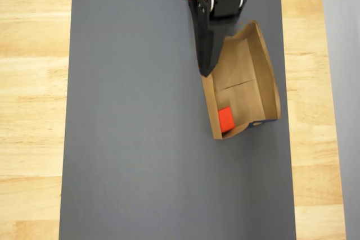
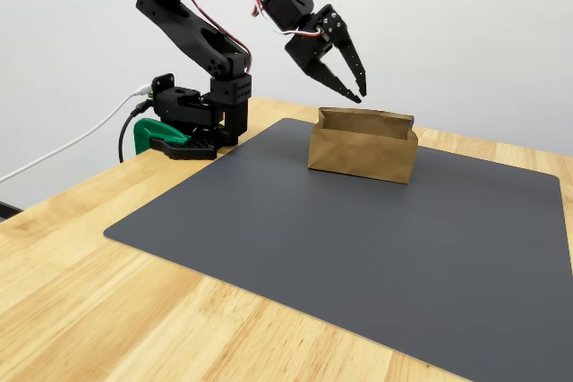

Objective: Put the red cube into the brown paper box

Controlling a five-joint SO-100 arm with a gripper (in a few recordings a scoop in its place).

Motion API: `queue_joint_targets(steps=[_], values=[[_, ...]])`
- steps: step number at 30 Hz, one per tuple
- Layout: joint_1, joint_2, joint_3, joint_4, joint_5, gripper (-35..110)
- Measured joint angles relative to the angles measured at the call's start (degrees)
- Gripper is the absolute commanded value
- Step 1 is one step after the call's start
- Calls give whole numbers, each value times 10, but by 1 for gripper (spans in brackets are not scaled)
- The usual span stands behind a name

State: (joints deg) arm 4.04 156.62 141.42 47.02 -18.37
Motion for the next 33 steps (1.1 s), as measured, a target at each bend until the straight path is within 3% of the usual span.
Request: queue_joint_targets(steps=[18, 33], values=[[56, 225, 95, 152, 72, 0], [68, 232, 117, 158, 108, 0]])
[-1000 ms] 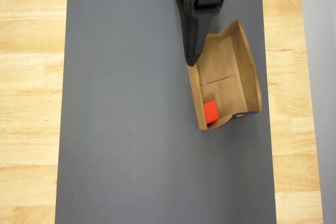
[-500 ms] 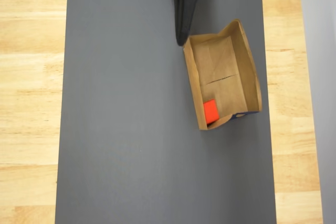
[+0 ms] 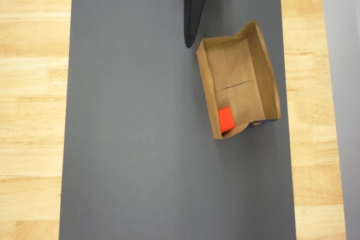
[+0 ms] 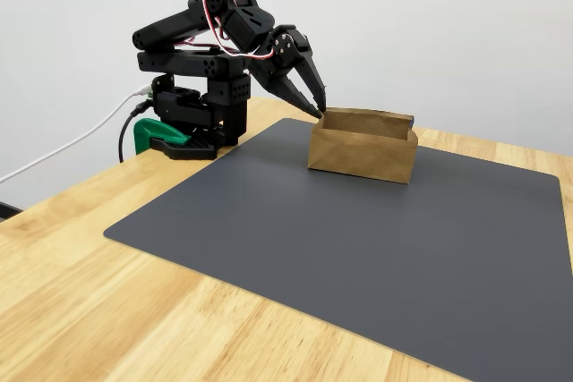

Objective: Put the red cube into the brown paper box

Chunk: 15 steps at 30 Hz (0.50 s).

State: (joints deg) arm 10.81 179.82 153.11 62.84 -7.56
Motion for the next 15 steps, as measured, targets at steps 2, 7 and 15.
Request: queue_joint_targets(steps=[2, 7, 15], values=[[2, 0, 0, 0, 6, 0], [12, 0, 0, 0, 20, 0], [10, 0, 0, 0, 25, 0]])
